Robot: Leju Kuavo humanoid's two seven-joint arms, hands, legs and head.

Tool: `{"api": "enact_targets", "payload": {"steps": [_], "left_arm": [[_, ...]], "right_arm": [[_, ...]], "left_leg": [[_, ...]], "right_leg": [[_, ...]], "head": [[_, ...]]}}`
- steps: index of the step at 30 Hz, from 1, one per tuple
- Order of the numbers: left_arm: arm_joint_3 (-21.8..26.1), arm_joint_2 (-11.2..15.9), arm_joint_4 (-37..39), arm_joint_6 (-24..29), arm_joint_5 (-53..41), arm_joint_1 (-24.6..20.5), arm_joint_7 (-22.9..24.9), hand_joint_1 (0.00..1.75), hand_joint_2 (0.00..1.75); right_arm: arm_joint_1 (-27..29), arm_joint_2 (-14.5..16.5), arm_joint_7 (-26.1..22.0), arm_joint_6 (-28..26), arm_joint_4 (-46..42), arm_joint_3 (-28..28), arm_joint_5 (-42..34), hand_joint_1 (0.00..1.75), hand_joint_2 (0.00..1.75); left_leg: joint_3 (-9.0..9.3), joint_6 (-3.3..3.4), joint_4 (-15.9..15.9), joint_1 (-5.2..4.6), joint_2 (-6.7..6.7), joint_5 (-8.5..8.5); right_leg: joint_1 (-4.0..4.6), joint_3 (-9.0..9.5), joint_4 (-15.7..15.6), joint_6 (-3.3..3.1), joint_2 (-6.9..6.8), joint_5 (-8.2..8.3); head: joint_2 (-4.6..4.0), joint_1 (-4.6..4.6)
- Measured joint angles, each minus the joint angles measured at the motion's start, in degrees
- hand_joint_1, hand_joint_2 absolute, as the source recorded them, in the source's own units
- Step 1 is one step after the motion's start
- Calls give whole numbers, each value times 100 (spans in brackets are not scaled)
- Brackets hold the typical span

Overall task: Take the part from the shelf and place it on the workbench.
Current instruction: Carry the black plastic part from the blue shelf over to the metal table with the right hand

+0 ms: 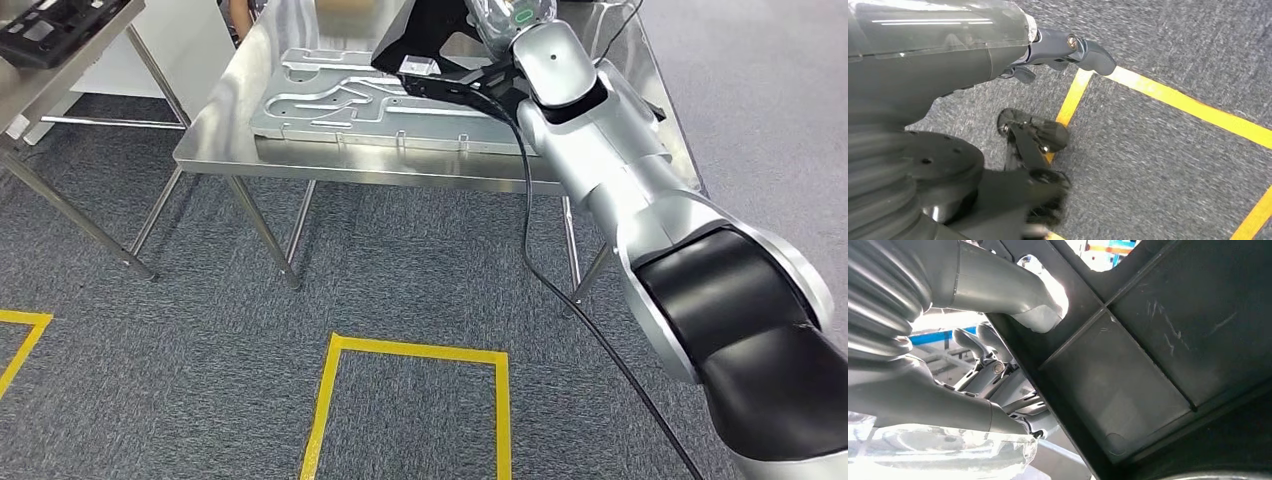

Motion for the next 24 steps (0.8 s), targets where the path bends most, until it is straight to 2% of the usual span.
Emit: {"api": "enact_targets", "payload": {"steps": [1, 2, 3, 5, 6, 7, 10, 12, 13, 15, 16, 17, 18, 19, 20, 21, 22, 23, 24], "left_arm": [[1, 0, 0, -7, -2, 7, -1, 0, 175], [1, 1, 0, -17, -5, 17, -3, 0, 175], [2, 2, 0, -27, -11, 26, -5, 0, 175], [2, 9, 0, -39, -25, 43, -8, 0, 175], [2, 13, 0, -41, -29, 51, -10, 0, 175], [1, 16, 0, -44, -31, 55, -10, 0, 175], [1, 17, 0, -53, -29, 55, -14, 0, 175], [1, 17, 0, -54, -25, 54, -17, 0, 175], [1, 17, 0, -55, -20, 50, -18, 0, 175], [2, 17, 0, -58, -2, 44, -18, 0, 175], [2, 17, 0, -62, 8, 47, -16, 0, 175], [3, 17, 0, -66, 19, 57, -14, 0, 175], [4, 17, 0, -69, 28, 72, -11, 0, 175], [5, 16, 0, -69, 40, 85, -9, 0, 175], [6, 13, 1, -69, 50, 97, -8, 0, 175], [7, 10, 2, -70, 57, 103, -9, 0, 175], [8, 9, 3, -70, 62, 101, -9, 0, 175], [9, 8, 4, -70, 66, 95, -10, 0, 175], [11, 9, 4, -70, 69, 87, -10, 0, 175]], "right_arm": [[-19, 3, 4, 64, 26, 23, 0, 175, 175], [-42, 4, 3, 127, 55, 44, 0, 175, 175], [-74, 3, 0, 179, 81, 60, 0, 175, 175], [-184, -1, -7, 252, 135, 93, -1, 175, 175], [-254, -5, -9, 275, 163, 114, -1, 175, 175], [-322, -10, -11, 298, 189, 136, 0, 175, 175], [-476, -29, -7, 352, 235, 182, 0, 175, 175], [-581, -34, 5, 386, 249, 218, -2, 175, 175], [-631, -34, 9, 406, 258, 243, -3, 175, 175], [-676, -40, 10, 438, 296, 295, -3, 175, 175], [-670, -45, 8, 444, 321, 321, -3, 175, 175], [-658, -50, 3, 446, 350, 345, -2, 175, 175], [-649, -54, -2, 443, 373, 365, -2, 175, 175], [-649, -54, -6, 438, 387, 380, -2, 175, 175], [-654, -55, -8, 433, 400, 391, -2, 175, 175], [-660, -59, -9, 426, 416, 399, -2, 175, 175], [-666, -62, -10, 421, 433, 411, -2, 175, 175], [-671, -64, -9, 417, 449, 423, -2, 175, 175], [-679, -65, -8, 412, 461, 437, -2, 175, 175]], "left_leg": [[-190, -8, 254, 8, 0, -17], [-286, -6, 287, 11, 1, 101], [-279, 9, 97, 12, 1, 332], [-52, 69, -676, -2, -1, 898], [65, 101, -993, -19, -3, 1055], [153, 129, -1203, -35, -5, 1103], [277, 211, -1365, -37, -6, 979], [375, 270, -1439, -18, -6, 950], [423, 294, -1468, -12, -4, 936], [495, 328, -1478, -15, -6, 882], [539, 335, -1478, -16, -14, 845], [592, 335, -1478, -16, -25, 804], [654, 329, -1477, -17, -37, 758], [723, 318, -1477, -18, -45, 707], [786, 305, -1477, -19, -50, 654], [837, 285, -1477, -23, -53, 605], [865, 259, -1480, -25, -53, 565], [889, 226, -1481, -26, -52, 532], [914, 192, -1486, -30, -51, 511]], "right_leg": [[4, 42, 1, 1, 7, -37], [6, 92, 1, 7, 14, -78], [8, 148, 1, 15, 19, -120], [12, 256, -7, 44, 26, -207], [17, 289, -14, 68, 31, -238], [21, 308, -23, 97, 36, -263], [36, 340, 3, 190, 40, -289], [32, 263, 217, 228, 25, -382], [28, 128, 474, 242, 18, -492], [29, -295, 1196, 263, 11, -768], [27, -494, 1471, 271, 10, -842], [24, -624, 1573, 276, 7, -815], [23, -655, 1445, 272, 4, -656], [23, -603, 1127, 261, 1, -396], [25, -516, 702, 244, -9, -64], [44, -429, 328, 223, -18, 178], [64, -366, 72, 195, -24, 334], [84, -337, -60, 165, -28, 398], [104, -312, -77, 128, -25, 346]], "head": [[0, 0], [0, 1], [0, 1], [-1, 1], [-1, 1], [-1, 1], [0, 1], [0, 1], [0, 1], [0, 1], [0, 1], [0, 1], [0, 1], [0, 1], [0, 2], [0, -1], [0, -2], [0, -2], [0, -2]]}}
